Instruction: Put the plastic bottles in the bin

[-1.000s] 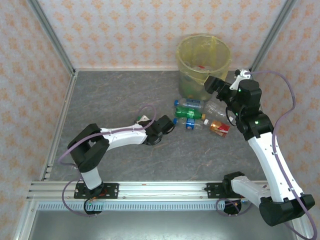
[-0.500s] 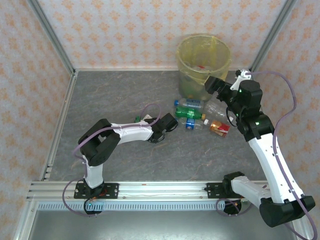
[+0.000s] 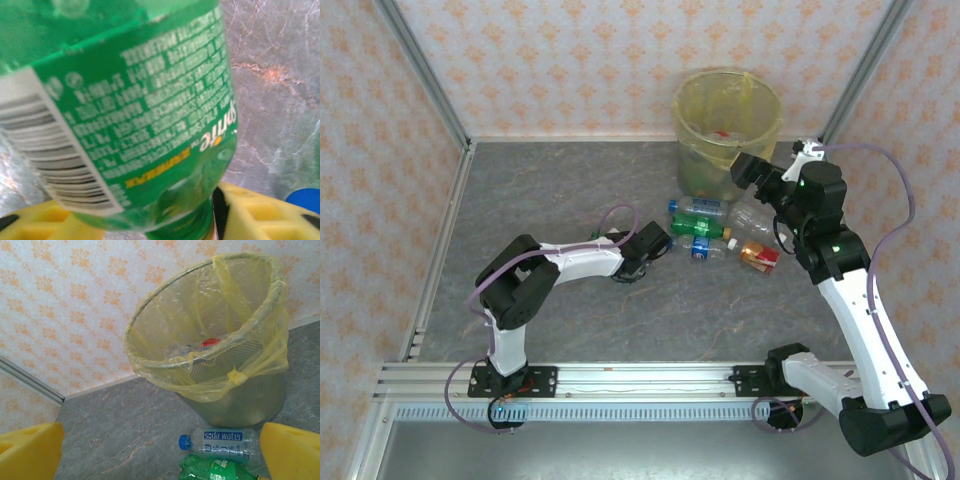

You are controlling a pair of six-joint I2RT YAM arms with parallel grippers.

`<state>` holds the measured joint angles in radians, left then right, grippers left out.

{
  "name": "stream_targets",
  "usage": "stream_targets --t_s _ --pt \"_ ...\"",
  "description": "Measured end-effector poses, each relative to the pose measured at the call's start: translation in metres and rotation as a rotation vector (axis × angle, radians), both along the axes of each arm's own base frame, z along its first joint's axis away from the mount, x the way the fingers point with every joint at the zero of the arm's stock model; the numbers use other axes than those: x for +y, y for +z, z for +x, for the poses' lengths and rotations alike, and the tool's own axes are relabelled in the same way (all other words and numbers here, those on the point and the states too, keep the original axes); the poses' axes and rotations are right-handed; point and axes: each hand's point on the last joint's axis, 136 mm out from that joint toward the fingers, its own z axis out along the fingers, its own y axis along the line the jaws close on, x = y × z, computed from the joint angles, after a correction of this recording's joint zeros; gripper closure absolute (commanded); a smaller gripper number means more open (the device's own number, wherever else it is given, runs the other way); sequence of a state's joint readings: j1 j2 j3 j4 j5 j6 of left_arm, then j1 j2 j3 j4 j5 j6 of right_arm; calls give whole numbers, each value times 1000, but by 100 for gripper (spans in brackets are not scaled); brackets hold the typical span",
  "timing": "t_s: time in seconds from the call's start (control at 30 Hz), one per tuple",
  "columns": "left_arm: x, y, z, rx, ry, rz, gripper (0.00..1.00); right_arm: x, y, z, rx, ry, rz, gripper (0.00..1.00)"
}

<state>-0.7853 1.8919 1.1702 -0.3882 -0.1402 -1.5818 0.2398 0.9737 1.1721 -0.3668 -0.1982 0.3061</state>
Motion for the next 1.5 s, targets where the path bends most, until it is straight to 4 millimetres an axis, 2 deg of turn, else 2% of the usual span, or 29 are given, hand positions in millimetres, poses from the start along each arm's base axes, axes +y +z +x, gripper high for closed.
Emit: stream_targets --t_s 0.17,0.37,0.57,0.7,0.8,0.83,0.97,1.17,1.33,1.5 --pt "3 1 2 9 -29 16 47 0 0 0 0 0 0 0" --pt "30 0 14 18 -15 75 46 0 -5 0 11 0 -3 0" --pt "32 -1 16 27 -28 78 45 0 -11 1 22 0 -5 0" --pt "30 -1 18 25 -37 80 49 0 -11 1 22 0 -5 0" --pt "30 -1 18 28 -44 81 65 0 -11 1 22 0 -5 0" --pt "30 -1 18 28 -48 85 67 0 -11 1 22 0 -5 0" --pt "31 0 19 24 -55 92 71 0 -11 1 22 0 -5 0" --pt "33 2 20 16 -76 115 70 0 -11 1 22 1 -5 0" --pt "36 25 24 -51 -132 171 70 2 -11 1 24 9 -3 0" --pt "20 63 21 -172 -264 245 70 8 -11 6 30 33 4 0"
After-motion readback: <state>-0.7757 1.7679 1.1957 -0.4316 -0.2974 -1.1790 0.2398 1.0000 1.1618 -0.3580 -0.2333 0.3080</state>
